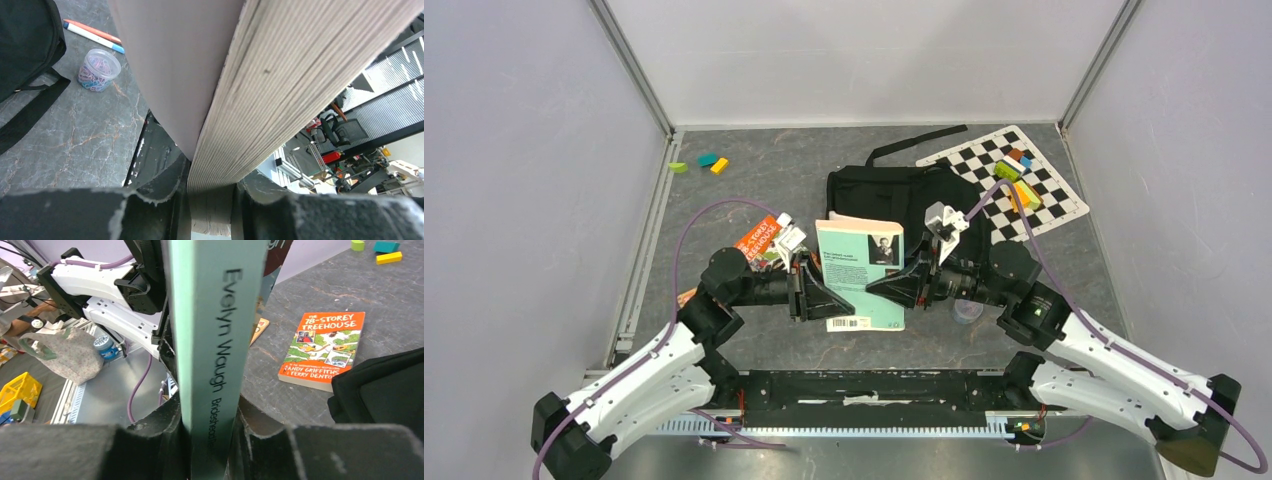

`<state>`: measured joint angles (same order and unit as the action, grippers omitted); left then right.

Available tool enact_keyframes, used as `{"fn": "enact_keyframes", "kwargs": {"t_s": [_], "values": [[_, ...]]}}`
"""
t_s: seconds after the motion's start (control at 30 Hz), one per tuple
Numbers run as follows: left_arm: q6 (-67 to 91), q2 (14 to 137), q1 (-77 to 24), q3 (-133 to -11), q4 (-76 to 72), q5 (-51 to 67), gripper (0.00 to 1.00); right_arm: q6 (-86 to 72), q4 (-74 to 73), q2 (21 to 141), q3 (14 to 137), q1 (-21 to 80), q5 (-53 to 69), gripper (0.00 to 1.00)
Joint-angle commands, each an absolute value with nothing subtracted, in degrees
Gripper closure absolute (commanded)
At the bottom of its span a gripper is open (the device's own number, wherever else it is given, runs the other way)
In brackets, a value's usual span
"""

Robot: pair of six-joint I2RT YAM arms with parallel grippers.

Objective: Pack the student bag
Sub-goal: Pick up the book from the center of the board.

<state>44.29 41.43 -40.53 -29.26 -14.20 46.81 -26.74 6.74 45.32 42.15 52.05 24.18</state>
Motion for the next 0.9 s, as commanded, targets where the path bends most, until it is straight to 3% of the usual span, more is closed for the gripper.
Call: {"fn": "enact_keyframes", "kwargs": {"t_s": [0.0, 0.1, 0.23, 0.53, 0.87], "values": [[47.04, 41.04, -40.69, -30.18, -17.59, 46.96, 0.92, -22.87, 8.46, 43.0, 43.68, 51.72, 16.65, 0.67], [47.91, 40.85, -40.69, -30.76, -21.47, 41.5, 0.95, -23.68, 9.35, 42.13, 40.99, 51.77, 15.95, 0.28], [50.23, 41.61, -40.83, -31.13, -29.35, 35.9, 0.97, -27.52, 14.68, 40.44, 35.38, 51.77, 16.94, 0.03], [51.86, 47.07, -42.54, -32.87, -41.49, 25.49, 0.98, -39.44, 32.87, 33.68, 21.38, 51.86, 10.1, 0.02], [49.63, 55.63, -49.12, -35.45, -53.52, 16.49, 0.98, -46.61, 42.41, 35.96, 19.76, 51.86, 3.95, 0.04]]}}
